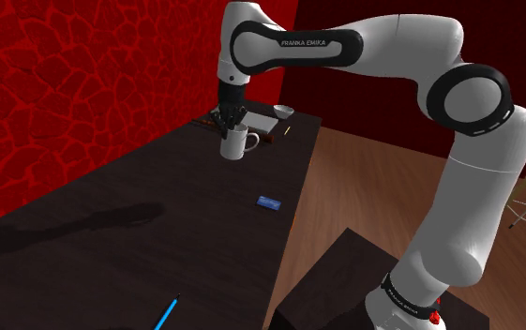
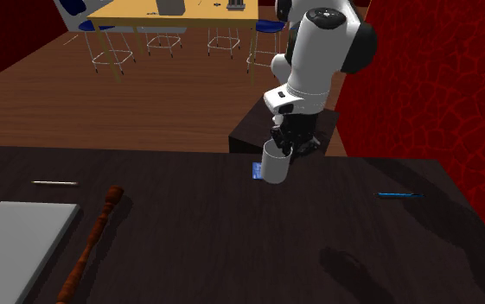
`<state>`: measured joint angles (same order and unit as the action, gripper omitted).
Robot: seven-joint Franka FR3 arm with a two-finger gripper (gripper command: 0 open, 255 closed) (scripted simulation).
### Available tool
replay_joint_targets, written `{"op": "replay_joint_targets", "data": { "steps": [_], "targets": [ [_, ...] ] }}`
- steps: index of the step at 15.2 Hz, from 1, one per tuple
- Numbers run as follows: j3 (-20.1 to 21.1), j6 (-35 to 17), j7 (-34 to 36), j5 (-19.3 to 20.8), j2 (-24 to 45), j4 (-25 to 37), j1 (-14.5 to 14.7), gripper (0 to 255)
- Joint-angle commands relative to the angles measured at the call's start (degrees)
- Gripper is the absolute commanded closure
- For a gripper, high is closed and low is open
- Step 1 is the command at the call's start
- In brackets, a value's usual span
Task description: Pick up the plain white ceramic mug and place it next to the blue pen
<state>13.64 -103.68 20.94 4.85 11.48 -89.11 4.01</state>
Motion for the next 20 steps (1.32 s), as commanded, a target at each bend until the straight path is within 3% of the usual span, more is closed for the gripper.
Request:
{"op": "replay_joint_targets", "data": {
  "steps": [1,10,18,20],
  "targets": [
    [1.1,-0.2,2.9,0.3,-0.5,-0.8,1.7,255],
    [5.5,1.0,14.7,2.1,0.7,0.7,9.0,255],
    [9.1,4.2,26.3,5.5,6.7,8.6,17.4,255],
    [9.0,2.6,26.4,5.5,6.5,6.8,17.3,255]
  ]
}}
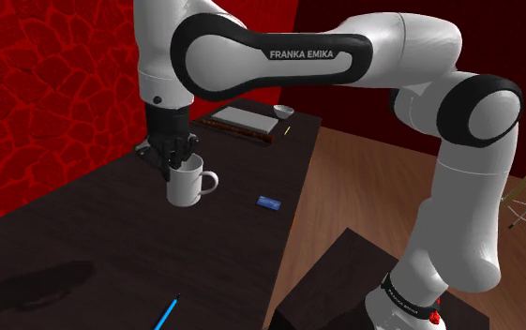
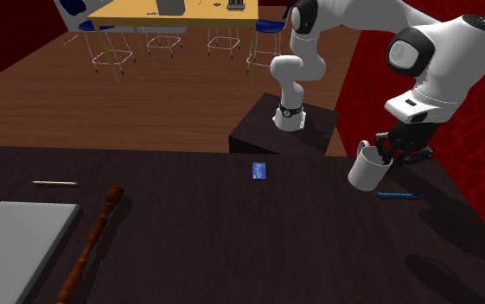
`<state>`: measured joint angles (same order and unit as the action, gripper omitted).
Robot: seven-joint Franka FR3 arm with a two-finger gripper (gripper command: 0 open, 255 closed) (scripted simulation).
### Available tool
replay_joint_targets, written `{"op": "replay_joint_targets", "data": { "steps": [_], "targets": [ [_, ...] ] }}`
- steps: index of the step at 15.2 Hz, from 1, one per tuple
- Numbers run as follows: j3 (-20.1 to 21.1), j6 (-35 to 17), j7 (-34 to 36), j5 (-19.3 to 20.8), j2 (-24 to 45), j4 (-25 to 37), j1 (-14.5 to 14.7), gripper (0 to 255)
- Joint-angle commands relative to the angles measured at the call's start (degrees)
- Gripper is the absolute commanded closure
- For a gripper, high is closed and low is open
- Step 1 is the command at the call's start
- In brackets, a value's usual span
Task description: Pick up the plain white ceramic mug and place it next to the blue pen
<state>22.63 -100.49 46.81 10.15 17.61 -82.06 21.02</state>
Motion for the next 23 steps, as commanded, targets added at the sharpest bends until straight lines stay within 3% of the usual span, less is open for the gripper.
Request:
{"op": "replay_joint_targets", "data": {
  "steps": [1,23],
  "targets": [
    [0.0,-1.3,0.6,0.2,0.3,-1.1,0.2,255],
    [-0.8,-17.1,2.6,2.0,2.8,-14.7,-0.2,255]
  ]
}}
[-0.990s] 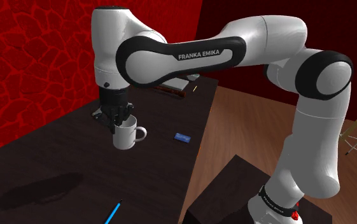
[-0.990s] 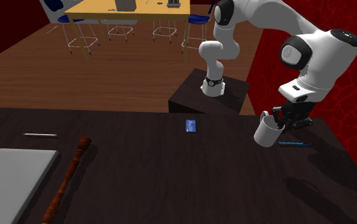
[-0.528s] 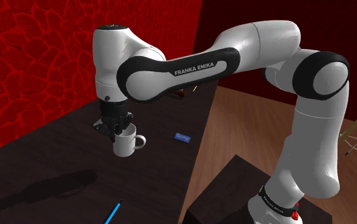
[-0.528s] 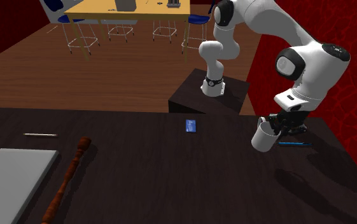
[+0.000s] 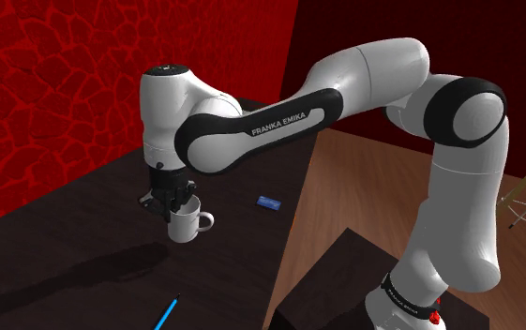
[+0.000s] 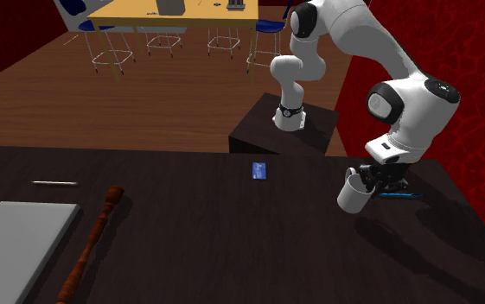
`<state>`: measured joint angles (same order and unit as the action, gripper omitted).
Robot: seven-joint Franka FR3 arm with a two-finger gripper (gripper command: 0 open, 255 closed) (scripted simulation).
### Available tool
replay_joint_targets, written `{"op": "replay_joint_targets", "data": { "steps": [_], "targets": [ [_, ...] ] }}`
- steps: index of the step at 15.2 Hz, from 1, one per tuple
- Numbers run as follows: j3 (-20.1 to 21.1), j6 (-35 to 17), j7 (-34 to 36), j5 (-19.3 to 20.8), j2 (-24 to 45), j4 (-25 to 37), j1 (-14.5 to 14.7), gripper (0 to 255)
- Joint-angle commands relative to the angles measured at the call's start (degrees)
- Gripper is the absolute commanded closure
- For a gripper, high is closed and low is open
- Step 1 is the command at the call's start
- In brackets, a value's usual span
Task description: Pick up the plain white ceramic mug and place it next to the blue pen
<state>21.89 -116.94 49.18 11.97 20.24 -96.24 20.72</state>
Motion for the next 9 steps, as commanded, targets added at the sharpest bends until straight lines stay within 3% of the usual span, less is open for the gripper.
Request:
{"op": "replay_joint_targets", "data": {
  "steps": [1,9],
  "targets": [
    [-0.1,-1.3,0.4,0.3,0.4,-0.9,0.1,255],
    [-0.5,-4.7,1.1,1.2,2.0,-2.9,0.3,255]
  ]
}}
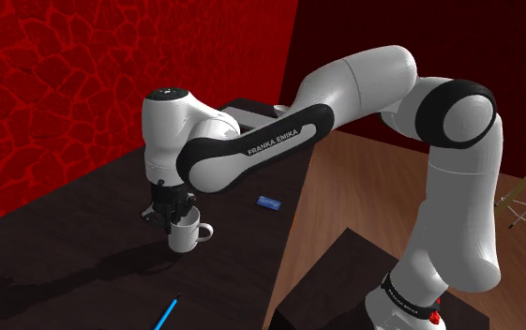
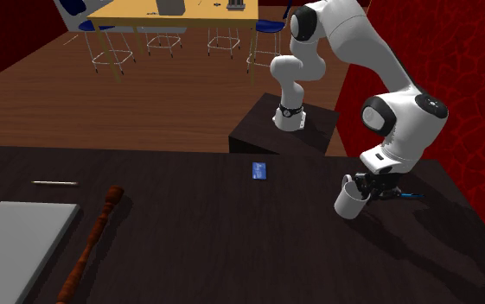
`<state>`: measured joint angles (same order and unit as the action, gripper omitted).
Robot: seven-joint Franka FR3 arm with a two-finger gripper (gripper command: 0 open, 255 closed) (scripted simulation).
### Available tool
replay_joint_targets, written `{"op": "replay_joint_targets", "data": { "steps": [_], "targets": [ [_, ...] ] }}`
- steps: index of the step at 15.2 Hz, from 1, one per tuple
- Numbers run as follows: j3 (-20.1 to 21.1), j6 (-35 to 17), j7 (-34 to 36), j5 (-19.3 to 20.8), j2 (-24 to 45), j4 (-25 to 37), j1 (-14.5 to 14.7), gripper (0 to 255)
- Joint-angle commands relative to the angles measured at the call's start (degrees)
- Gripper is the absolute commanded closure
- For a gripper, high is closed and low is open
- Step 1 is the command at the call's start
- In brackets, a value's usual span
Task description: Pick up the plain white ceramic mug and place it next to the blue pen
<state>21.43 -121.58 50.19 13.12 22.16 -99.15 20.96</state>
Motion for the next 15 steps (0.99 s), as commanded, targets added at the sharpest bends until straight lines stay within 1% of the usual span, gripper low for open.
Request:
{"op": "replay_joint_targets", "data": {
  "steps": [1,5,6,11,15],
  "targets": [
    [0.0,-0.1,0.0,0.0,0.0,0.0,0.0,255],
    [0.0,-0.1,0.0,0.0,0.0,0.0,0.0,255],
    [0.0,-0.1,0.0,0.0,0.0,0.0,0.0,0],
    [0.0,-0.1,0.0,0.0,0.0,0.0,0.0,0],
    [0.7,5.9,-1.0,-1.5,-2.8,3.3,-0.1,0]
  ]
}}
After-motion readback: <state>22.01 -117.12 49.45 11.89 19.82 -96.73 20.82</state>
